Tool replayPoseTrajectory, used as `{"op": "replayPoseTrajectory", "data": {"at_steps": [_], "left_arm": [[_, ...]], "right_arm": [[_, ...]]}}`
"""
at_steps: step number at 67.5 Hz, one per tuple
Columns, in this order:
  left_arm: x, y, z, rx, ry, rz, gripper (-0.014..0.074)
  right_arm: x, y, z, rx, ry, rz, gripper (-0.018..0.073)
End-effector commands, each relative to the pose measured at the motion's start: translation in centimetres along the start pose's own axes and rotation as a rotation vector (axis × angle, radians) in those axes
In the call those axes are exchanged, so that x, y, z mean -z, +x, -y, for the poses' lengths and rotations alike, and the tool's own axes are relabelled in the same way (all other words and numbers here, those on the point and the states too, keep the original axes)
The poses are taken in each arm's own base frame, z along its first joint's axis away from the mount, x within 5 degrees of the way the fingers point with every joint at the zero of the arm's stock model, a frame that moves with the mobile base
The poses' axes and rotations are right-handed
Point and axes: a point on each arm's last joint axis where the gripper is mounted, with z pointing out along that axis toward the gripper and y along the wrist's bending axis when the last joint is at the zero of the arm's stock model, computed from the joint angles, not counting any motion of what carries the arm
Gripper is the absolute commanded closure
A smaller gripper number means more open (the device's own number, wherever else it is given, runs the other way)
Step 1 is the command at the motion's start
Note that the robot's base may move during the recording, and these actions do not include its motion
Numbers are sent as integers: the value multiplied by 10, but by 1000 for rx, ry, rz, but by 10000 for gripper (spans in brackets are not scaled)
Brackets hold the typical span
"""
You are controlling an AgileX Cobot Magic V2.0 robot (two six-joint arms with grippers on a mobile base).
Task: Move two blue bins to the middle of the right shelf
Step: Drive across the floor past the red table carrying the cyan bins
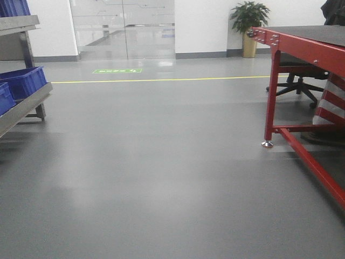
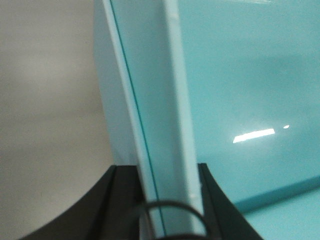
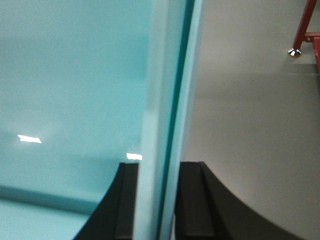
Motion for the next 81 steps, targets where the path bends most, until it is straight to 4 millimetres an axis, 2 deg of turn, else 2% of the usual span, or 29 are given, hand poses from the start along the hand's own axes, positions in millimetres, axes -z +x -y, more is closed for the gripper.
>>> {"op": "replayPoseTrajectory", "data": {"at_steps": [1, 81], "left_arm": [[13, -11, 12, 21, 84, 100, 707], [13, -11, 12, 21, 84, 100, 707]], "right_arm": [[11, -12, -6, 1, -39, 120, 713], [11, -12, -6, 1, -39, 120, 713]]}}
